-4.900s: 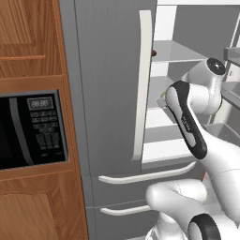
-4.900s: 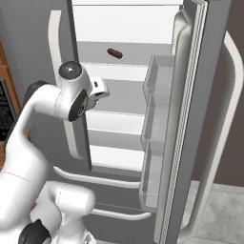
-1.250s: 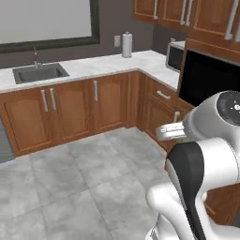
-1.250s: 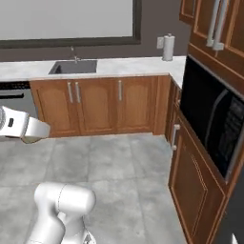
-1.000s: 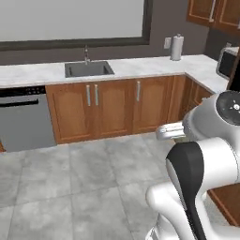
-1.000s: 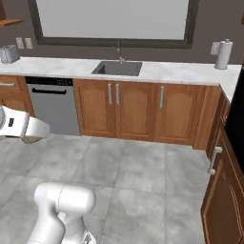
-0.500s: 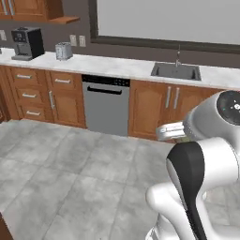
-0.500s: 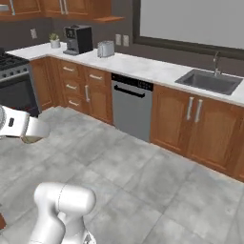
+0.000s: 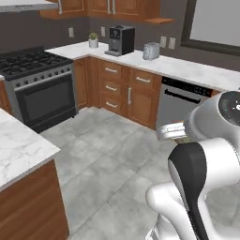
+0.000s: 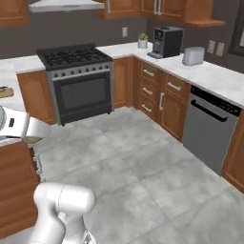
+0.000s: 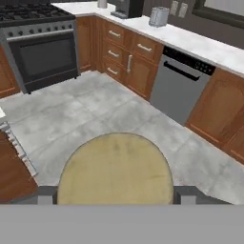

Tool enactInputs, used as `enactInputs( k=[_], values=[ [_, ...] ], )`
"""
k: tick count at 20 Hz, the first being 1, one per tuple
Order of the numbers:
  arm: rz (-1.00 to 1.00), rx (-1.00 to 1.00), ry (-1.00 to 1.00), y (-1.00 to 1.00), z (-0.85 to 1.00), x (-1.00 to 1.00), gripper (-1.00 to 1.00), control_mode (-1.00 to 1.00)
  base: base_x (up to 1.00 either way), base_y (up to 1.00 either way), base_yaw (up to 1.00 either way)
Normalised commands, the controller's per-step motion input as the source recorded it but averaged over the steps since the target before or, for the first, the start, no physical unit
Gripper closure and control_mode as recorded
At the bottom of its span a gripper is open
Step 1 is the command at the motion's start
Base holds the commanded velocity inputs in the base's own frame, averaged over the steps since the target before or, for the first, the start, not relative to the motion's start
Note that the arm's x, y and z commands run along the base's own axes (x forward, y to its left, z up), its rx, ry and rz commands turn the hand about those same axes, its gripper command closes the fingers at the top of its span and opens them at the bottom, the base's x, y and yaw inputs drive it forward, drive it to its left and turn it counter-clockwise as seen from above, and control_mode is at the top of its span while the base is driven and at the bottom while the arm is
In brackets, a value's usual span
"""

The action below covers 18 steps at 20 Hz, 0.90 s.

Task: Retrieve the sausage and cheese from the fridge and place them on the cutting board on the counter.

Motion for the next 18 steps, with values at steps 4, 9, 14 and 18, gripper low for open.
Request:
enactInputs(
  k=[4,9,14,18],
  values=[
    [0.0,0.0,0.0,0.0,0.0,0.0,1.0,1.0,0.76,0.14,0.66],
    [0.0,0.0,0.0,0.0,0.0,0.0,1.0,1.0,0.93,0.08,0.54],
    [0.0,0.0,0.0,0.0,0.0,0.0,1.0,1.0,0.89,-0.55,0.17],
    [0.0,0.0,0.0,0.0,0.0,0.0,1.0,1.0,0.76,-0.76,0.1]
  ],
)
